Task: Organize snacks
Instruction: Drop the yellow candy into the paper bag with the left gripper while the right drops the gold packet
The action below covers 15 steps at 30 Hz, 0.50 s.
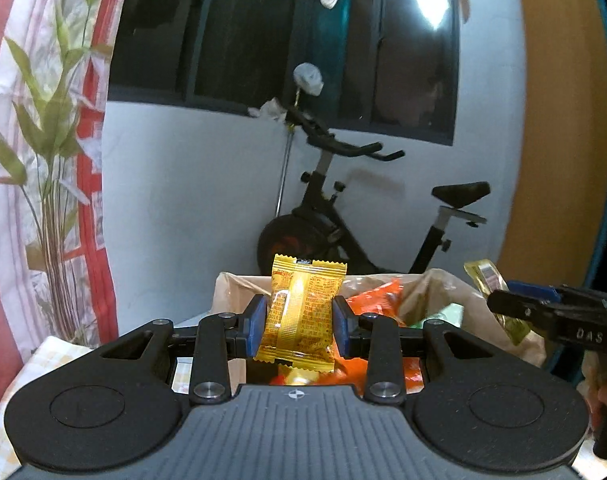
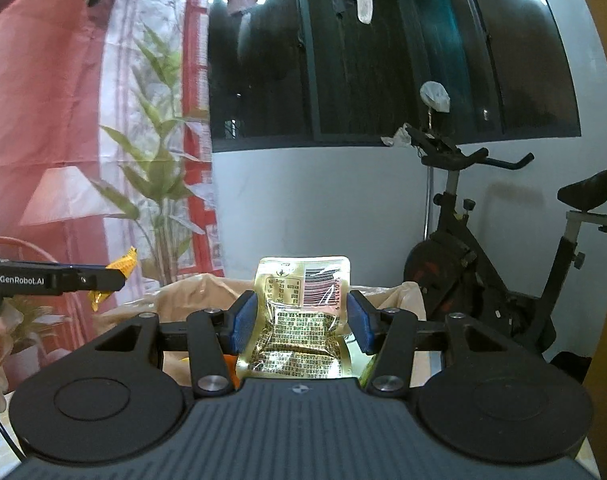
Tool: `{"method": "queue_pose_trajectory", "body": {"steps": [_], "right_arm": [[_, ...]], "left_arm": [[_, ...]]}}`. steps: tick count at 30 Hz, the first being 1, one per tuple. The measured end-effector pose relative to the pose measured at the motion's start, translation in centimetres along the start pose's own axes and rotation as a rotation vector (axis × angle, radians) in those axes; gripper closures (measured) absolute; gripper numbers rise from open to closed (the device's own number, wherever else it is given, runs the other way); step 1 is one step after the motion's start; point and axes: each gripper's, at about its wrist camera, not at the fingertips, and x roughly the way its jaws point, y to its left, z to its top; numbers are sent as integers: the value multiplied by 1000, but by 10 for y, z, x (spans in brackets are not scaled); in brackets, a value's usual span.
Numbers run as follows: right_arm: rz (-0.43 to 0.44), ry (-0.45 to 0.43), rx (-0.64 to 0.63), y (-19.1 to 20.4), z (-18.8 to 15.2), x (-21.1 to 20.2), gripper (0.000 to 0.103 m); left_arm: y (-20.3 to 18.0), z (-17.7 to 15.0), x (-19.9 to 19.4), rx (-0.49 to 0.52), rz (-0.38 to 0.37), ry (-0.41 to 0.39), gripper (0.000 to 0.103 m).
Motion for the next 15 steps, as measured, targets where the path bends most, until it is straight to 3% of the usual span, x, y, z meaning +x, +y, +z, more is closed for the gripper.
{"method": "queue_pose_trajectory", "body": {"steps": [9, 11, 15], "right_arm": [[-59, 99, 16, -13, -12, 38, 48], [-66, 123, 27, -15, -16, 40, 46], [-85, 138, 34, -16, -15, 34, 43]], "left_arm": [[0, -13, 35, 41, 17, 109, 62], [5, -15, 36, 25, 0, 132, 37], [15, -15, 32, 1, -9, 137, 25]]}}
